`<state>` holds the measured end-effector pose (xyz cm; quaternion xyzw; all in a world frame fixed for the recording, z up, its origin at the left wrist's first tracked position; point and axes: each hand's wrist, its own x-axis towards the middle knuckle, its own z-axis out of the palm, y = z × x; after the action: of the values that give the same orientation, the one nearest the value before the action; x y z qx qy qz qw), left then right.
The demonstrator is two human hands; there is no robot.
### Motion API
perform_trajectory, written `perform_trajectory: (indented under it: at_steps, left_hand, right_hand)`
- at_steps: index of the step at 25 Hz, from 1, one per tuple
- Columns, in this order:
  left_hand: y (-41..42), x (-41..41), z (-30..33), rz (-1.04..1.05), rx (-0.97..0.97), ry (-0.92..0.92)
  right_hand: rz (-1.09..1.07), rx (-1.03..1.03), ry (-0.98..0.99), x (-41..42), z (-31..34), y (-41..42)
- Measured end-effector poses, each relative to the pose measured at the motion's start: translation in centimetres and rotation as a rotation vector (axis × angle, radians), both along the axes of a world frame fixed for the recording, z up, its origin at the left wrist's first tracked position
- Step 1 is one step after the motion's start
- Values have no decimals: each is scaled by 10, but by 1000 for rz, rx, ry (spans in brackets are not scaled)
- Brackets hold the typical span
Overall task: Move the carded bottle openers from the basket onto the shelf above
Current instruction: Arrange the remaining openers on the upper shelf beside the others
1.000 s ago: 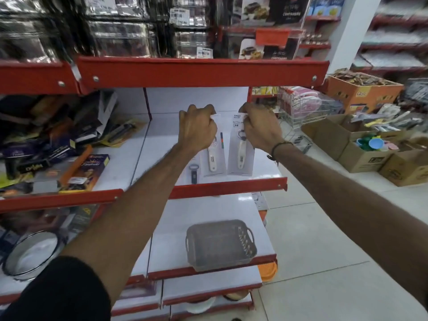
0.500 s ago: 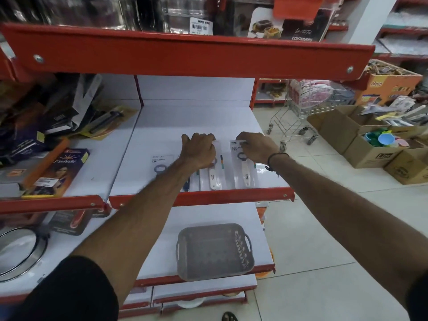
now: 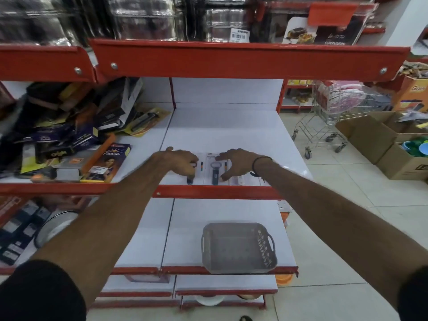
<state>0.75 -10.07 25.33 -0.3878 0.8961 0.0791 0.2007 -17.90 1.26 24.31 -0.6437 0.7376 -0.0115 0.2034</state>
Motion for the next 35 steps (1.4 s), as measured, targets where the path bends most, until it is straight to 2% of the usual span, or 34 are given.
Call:
perform_trajectory:
  at_steps: [11, 17, 20, 24, 35]
  left_hand:
    - [0, 7, -12, 22, 102, 43]
    - [6, -6, -5, -6, 67, 62]
    - [13, -17, -2, -57, 65, 124]
    - [24, -25, -11, -101, 35, 99]
    - [23, -33, -11, -89, 21, 44]
  right_hand:
    - [29, 0, -28, 12, 2, -6]
    - [-24, -39, -80, 2, 8, 2]
    - [-63, -37, 2, -24, 20, 16]
    - [-109, 92, 49, -44, 15, 39]
    - [-74, 80, 15, -35, 13, 35]
